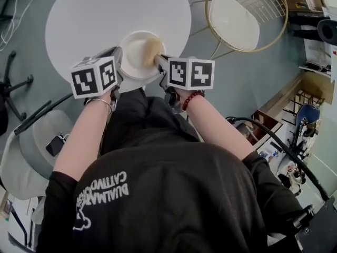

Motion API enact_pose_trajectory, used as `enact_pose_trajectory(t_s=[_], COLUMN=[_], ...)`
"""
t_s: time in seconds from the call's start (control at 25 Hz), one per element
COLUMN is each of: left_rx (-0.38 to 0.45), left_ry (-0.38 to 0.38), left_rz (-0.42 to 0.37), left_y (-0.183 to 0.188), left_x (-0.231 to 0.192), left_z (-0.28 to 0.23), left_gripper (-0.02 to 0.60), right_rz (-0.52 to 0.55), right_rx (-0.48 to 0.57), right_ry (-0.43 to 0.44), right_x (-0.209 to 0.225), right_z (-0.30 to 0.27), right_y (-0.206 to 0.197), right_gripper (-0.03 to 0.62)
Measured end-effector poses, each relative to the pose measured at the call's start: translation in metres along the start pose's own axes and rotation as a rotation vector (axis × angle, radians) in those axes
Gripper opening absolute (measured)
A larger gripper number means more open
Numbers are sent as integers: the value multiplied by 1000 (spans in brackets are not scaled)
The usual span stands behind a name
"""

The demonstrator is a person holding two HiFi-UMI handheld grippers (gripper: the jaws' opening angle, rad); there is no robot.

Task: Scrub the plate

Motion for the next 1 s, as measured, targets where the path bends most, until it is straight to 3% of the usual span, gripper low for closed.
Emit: enact_pose_trajectory(t_s=[0.36, 0.68, 0.84, 1.0], left_rx=[-8, -13, 4, 0], left_ry=[9, 9, 10, 14], left_rz=[5, 11, 33, 49], left_y=[2, 2, 2, 1], left_x=[1, 2, 2, 2], left_z=[-3, -3, -3, -2], left_gripper=[37, 40, 38, 38], right_rz=[82, 45, -6, -62], right_rx=[4, 22, 91, 166], right_ry=[-101, -121, -96, 12], right_x=[25, 39, 37, 18], right_z=[27, 40, 51, 51], right_y=[-2, -10, 3, 27], right_gripper=[40, 38, 38, 37])
Point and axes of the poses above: the fingertips, and each gripper's own axes: z backward along the fingers, x to its right, y out of its top, the point moved 4 cm from there along z, backward along the fingers, and after that the axes turned 11 degrees about z, right-handed, at the moved point
